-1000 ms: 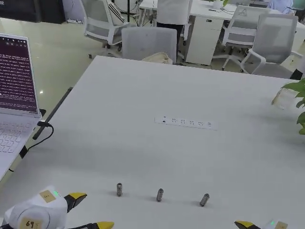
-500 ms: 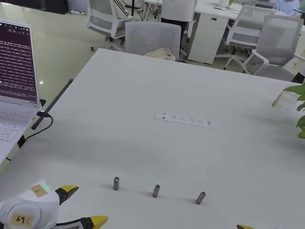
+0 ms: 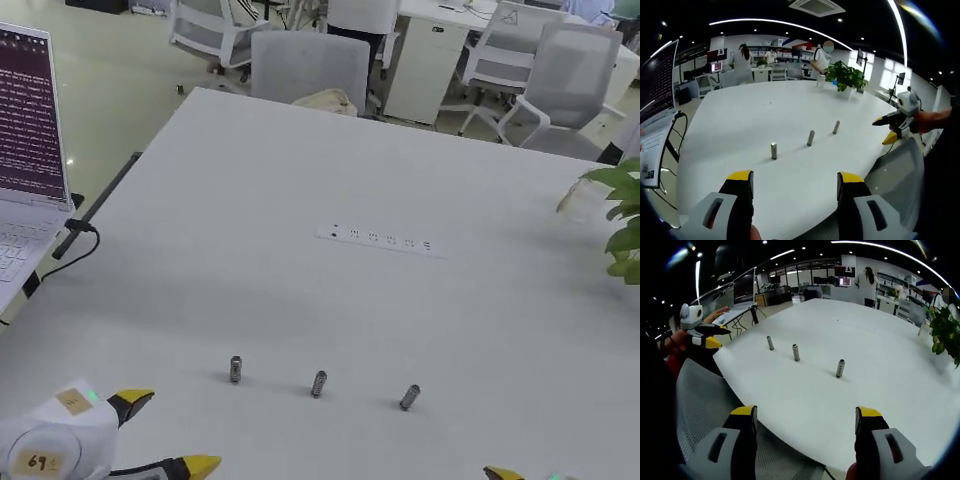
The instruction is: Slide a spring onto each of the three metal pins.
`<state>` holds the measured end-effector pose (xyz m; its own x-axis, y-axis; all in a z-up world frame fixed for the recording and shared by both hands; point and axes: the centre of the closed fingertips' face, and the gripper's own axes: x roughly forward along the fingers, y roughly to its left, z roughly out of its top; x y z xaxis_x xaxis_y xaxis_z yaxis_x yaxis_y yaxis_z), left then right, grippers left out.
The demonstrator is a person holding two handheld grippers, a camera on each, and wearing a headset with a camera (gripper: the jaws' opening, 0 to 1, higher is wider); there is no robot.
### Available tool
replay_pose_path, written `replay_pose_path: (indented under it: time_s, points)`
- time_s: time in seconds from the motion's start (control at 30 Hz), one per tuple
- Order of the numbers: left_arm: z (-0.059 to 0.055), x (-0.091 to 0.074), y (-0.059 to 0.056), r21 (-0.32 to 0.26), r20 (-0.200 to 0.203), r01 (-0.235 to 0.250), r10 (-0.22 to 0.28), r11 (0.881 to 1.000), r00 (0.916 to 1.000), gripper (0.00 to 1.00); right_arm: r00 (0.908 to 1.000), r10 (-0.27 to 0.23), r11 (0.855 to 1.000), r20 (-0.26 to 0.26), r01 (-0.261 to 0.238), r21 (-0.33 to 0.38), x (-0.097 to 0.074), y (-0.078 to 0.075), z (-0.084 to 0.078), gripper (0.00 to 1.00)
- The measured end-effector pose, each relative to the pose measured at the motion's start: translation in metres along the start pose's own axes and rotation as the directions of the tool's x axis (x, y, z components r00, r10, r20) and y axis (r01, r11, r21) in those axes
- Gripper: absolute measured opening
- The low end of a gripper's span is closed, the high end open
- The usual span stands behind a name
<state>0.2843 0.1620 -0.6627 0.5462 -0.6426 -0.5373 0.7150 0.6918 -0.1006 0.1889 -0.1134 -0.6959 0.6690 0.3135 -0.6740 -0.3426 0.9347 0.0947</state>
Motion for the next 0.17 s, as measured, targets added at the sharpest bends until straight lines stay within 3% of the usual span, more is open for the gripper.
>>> replay_pose_path:
  time_s: [0.17]
  points:
    - [-0.0059,0.0014,-0.0024,0.012,-0.018,0.020,-0.020,1.000,0.9996,0.64,0.9994,-0.013,1.000,-0.034,0.012,-0.023,0.0025,0.0054,-0.0107,0.80]
